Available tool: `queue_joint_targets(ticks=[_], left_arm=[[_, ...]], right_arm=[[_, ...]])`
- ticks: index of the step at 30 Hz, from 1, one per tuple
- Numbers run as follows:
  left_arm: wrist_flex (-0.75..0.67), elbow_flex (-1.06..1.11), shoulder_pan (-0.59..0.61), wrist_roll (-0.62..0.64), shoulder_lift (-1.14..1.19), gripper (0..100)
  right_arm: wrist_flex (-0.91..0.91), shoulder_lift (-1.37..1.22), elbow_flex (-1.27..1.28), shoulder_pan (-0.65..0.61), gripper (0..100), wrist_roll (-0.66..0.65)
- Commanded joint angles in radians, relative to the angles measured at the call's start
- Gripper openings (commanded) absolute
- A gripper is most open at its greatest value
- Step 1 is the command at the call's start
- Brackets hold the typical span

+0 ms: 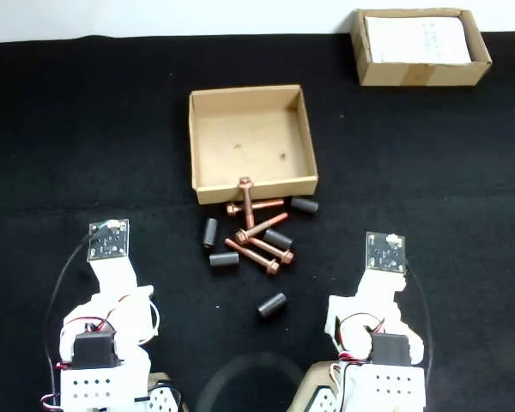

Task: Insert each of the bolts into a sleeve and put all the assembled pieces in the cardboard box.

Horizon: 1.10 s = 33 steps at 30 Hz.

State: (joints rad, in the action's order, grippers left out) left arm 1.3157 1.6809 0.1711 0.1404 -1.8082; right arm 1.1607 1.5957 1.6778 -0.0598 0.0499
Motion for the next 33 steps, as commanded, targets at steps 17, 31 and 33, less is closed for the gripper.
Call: queue_joint_targets(ticks=[17, 31, 33], left_arm=[[0.014, -0.338, -0.062, 0.003, -0.004, 4], [0.281, -0.935, -0.173, 0.169, 0.819, 23], [0.316, -0.954, -0.194, 0.17, 0.944, 23]], right_arm=[[0.004, 0.002, 0.073, 0.008, 2.9, 0.002], [0.004, 0.002, 0.073, 0.008, 2.9, 0.002], [0.004, 0.002, 0.073, 0.008, 2.9, 0.002]])
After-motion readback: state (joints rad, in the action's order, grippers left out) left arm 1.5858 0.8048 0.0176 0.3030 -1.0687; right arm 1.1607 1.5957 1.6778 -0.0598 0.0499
